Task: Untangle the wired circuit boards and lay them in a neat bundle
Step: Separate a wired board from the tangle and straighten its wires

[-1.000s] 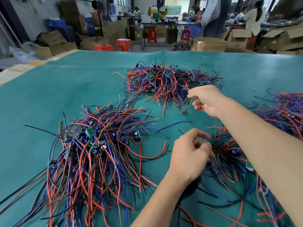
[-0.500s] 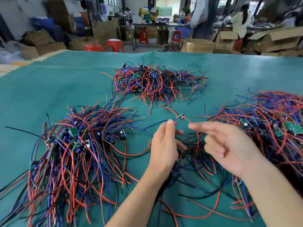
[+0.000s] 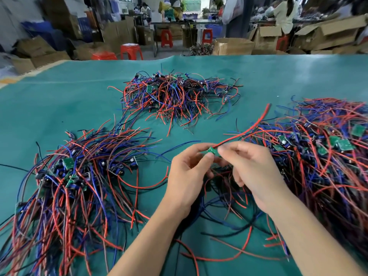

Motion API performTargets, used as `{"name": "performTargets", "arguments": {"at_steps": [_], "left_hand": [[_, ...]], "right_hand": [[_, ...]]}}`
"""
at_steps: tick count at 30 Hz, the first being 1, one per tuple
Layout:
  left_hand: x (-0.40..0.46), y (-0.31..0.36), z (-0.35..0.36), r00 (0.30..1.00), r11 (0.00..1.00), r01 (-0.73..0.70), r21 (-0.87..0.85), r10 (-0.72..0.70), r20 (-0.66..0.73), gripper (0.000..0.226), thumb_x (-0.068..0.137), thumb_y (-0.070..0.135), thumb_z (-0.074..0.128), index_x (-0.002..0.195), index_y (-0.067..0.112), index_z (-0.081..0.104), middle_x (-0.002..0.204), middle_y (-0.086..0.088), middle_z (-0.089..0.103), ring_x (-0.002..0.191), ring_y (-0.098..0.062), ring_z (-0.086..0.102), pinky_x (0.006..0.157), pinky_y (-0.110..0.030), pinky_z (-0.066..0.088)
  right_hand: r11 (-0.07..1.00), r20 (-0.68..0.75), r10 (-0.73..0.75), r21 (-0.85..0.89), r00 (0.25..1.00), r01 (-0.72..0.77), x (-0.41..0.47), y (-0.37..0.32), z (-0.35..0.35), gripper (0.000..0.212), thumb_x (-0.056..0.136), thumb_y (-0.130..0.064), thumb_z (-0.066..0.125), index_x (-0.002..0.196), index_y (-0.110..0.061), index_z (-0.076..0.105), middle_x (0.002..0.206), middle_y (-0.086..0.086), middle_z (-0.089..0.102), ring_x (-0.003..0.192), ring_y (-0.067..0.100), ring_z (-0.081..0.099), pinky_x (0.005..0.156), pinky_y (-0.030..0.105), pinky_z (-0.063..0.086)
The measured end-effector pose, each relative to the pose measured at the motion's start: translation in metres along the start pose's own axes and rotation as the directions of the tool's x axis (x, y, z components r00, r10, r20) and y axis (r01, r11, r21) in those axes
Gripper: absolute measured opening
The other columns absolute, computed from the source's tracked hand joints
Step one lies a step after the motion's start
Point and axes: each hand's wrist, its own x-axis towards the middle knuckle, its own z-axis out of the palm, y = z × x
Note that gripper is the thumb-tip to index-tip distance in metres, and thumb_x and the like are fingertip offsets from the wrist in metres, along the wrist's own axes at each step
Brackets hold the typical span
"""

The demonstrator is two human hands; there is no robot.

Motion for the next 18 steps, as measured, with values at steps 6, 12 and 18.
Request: {"name": "performTargets", "arguments": {"at_steps": [6,12,18], "left_hand": [[-0.001,-0.001,0.001,1.000,0.996,-0.027,0.082,0.026,0.013,0.019,0.092,0.006,0.068,0.106,0.016,0.075,0.066,-0.009,0.057,0.053,-0.013,0.044,0.046,-0.013,0.035],[-0.001,0.003,0.002,0.995,0.996,0.091,0.000,-0.091,0.045,0.032,0.103,0.024,0.050,0.084,0.001,0.061,0.075,-0.013,0.073,0.052,-0.014,0.055,0.039,-0.019,0.031],[-0.002,0.007,-0.001,0.995,0.997,0.078,-0.024,-0.076,0.065,0.027,0.092,0.028,0.067,0.066,0.021,0.063,0.058,-0.003,0.052,0.044,-0.007,0.035,0.041,-0.014,0.027]], "right_hand": [[0.994,-0.107,-0.023,0.100,0.994,0.033,0.001,0.003,0.000,0.017,0.089,-0.013,0.076,0.073,-0.015,0.080,0.058,-0.001,0.065,0.046,0.010,0.048,0.045,0.018,0.039],[0.955,0.025,0.061,0.288,0.998,-0.065,0.000,-0.003,-0.001,0.011,0.092,-0.009,0.069,0.086,-0.008,0.079,0.071,0.001,0.065,0.057,0.010,0.051,0.050,0.021,0.040],[0.900,0.178,0.084,0.409,0.980,-0.152,-0.003,-0.012,-0.005,0.012,0.083,-0.018,0.069,0.079,-0.015,0.080,0.084,0.003,0.067,0.053,0.008,0.052,0.033,0.016,0.025]]}}
